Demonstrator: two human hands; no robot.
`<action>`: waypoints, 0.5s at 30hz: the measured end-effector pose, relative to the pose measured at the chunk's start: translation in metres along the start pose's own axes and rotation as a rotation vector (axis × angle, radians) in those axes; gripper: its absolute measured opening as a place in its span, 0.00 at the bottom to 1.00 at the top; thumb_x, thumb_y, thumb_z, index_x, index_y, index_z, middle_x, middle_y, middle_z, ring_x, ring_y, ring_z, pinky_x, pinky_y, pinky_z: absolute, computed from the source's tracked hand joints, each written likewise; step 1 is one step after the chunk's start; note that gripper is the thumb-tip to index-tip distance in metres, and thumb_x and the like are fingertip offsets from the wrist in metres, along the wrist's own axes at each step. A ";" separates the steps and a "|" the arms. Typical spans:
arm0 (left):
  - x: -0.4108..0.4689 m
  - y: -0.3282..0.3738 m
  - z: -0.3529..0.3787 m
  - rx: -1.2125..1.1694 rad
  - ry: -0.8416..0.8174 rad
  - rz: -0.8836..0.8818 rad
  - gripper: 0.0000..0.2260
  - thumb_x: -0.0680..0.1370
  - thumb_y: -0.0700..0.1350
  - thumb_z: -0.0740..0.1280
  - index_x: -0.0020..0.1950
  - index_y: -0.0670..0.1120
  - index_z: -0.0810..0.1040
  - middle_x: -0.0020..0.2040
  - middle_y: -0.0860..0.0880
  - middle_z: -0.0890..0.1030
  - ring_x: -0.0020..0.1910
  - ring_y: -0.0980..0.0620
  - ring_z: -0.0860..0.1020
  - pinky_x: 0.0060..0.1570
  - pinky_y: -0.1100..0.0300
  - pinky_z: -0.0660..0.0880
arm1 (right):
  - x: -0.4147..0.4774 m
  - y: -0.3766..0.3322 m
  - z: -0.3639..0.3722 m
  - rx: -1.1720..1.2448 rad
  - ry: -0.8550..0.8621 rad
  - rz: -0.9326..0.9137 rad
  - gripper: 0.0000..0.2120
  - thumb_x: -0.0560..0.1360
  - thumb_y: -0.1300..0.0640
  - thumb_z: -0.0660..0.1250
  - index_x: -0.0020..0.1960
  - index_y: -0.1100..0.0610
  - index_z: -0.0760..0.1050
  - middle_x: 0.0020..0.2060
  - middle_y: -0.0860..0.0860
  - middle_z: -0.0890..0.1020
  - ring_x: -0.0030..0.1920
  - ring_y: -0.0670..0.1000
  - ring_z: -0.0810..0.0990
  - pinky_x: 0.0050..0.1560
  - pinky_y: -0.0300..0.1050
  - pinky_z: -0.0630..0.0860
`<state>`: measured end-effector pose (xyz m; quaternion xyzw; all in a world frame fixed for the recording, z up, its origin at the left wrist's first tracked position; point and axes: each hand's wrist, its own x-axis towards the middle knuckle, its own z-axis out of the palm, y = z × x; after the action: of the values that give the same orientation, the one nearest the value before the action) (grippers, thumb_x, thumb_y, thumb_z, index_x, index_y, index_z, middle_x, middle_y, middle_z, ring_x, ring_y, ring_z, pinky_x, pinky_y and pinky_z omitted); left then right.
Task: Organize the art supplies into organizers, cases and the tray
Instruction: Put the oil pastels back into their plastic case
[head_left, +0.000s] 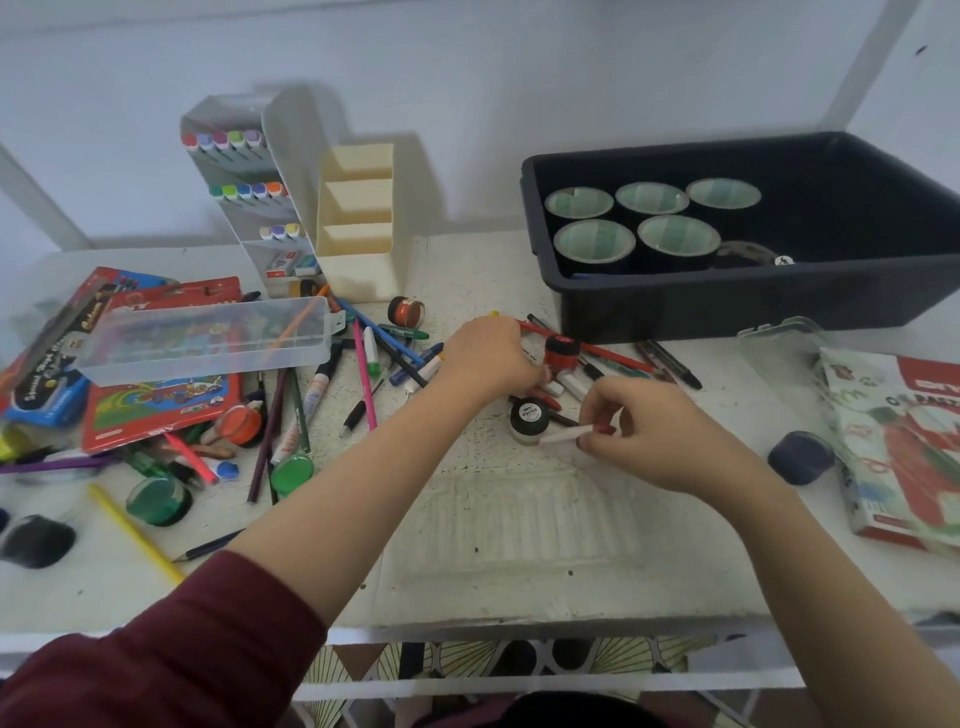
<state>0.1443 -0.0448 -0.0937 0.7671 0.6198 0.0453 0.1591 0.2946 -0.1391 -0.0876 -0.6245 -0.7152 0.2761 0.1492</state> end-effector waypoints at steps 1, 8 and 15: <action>0.000 -0.001 0.000 -0.038 0.002 0.002 0.17 0.72 0.55 0.71 0.32 0.48 0.68 0.32 0.51 0.70 0.34 0.53 0.71 0.30 0.60 0.64 | -0.002 0.001 -0.001 0.066 0.023 -0.009 0.04 0.73 0.54 0.70 0.44 0.50 0.74 0.41 0.44 0.77 0.39 0.43 0.74 0.36 0.33 0.68; 0.000 -0.009 0.003 -0.212 0.063 -0.005 0.07 0.72 0.47 0.72 0.44 0.45 0.78 0.39 0.52 0.77 0.39 0.54 0.74 0.38 0.60 0.69 | -0.017 0.006 -0.007 0.430 0.159 -0.108 0.08 0.74 0.61 0.68 0.47 0.48 0.79 0.38 0.44 0.80 0.35 0.43 0.76 0.38 0.32 0.74; -0.003 -0.021 -0.003 -0.222 -0.120 0.119 0.09 0.69 0.49 0.75 0.45 0.48 0.79 0.42 0.55 0.78 0.44 0.56 0.77 0.43 0.63 0.74 | -0.036 0.020 -0.013 0.389 -0.067 -0.027 0.06 0.73 0.60 0.68 0.47 0.50 0.77 0.39 0.49 0.82 0.41 0.52 0.80 0.44 0.47 0.80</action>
<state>0.1232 -0.0432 -0.0964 0.7814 0.5539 0.0773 0.2768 0.3248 -0.1698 -0.0840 -0.5649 -0.6612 0.4277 0.2467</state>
